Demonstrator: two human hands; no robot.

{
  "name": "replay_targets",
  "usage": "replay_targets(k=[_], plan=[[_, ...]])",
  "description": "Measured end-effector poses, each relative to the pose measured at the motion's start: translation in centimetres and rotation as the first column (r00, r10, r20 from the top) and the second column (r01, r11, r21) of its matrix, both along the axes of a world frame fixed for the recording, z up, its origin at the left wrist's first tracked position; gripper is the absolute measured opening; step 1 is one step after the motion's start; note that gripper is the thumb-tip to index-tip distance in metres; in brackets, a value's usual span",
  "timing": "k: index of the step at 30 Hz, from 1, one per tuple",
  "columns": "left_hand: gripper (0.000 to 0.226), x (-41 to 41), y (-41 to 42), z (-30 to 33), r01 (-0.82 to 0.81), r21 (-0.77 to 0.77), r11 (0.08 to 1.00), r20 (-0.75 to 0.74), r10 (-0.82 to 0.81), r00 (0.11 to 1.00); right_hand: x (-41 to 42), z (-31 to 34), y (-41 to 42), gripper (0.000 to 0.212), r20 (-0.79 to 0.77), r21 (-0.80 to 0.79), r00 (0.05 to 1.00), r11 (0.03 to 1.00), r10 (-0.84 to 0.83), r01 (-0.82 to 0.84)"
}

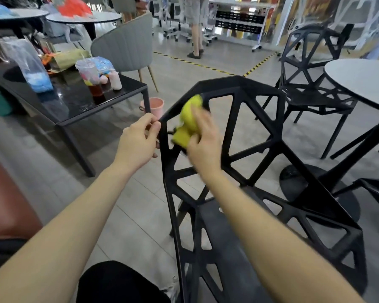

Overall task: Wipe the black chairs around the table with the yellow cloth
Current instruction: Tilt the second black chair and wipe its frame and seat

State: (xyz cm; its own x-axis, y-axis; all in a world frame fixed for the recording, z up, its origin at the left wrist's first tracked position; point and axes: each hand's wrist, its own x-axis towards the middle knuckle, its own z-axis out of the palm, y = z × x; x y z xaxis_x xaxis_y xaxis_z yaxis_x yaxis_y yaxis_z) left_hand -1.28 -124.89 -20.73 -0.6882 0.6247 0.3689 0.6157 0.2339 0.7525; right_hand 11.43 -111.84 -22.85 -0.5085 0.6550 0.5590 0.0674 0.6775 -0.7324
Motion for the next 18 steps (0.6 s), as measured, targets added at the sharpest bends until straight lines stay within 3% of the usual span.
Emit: replay_targets(k=[4, 6, 8, 10, 12, 15, 18], plan=[[0.013, -0.4, 0.0, 0.1, 0.000, -0.051, 0.999, -0.029, -0.002, 1.000, 5.5, -8.0, -4.9, 0.078, 0.143, -0.143, 0.961, 0.966, 0.238, -0.218], [0.014, -0.3, 0.0, 0.2, 0.000, -0.055, 0.998, -0.027, -0.001, 1.000, 5.5, -6.8, -2.9, 0.065, 0.123, -0.215, 0.984, 0.971, 0.132, -0.104], [0.013, -0.1, 0.1, 0.4, -0.004, -0.063, 0.998, -0.015, 0.003, 1.000, 3.6, -2.7, -0.1, 0.056, 0.001, -0.294, 0.998, 0.953, -0.071, 0.068], [0.013, 0.0, 0.1, 0.6, -0.011, -0.071, 0.997, 0.005, 0.011, 1.000, 1.1, 1.9, 2.2, 0.058, -0.110, -0.229, 0.983, 0.966, -0.150, 0.122], [0.013, 0.0, 0.3, 0.8, -0.015, -0.081, 0.997, 0.017, 0.016, 1.000, -1.0, 3.3, 2.6, 0.062, -0.105, -0.103, 0.987, 0.988, -0.123, 0.112], [0.013, -0.2, 0.4, 1.0, -0.010, -0.098, 0.995, 0.024, 0.013, 1.000, 0.1, -2.0, -1.8, 0.069, 0.049, -0.008, 0.998, 0.999, 0.043, -0.043], [0.014, -0.3, 0.4, 0.9, 0.000, -0.108, 0.994, 0.022, 0.003, 1.000, 4.8, -7.3, -4.5, 0.072, 0.170, -0.084, 0.965, 0.978, 0.201, -0.188]])
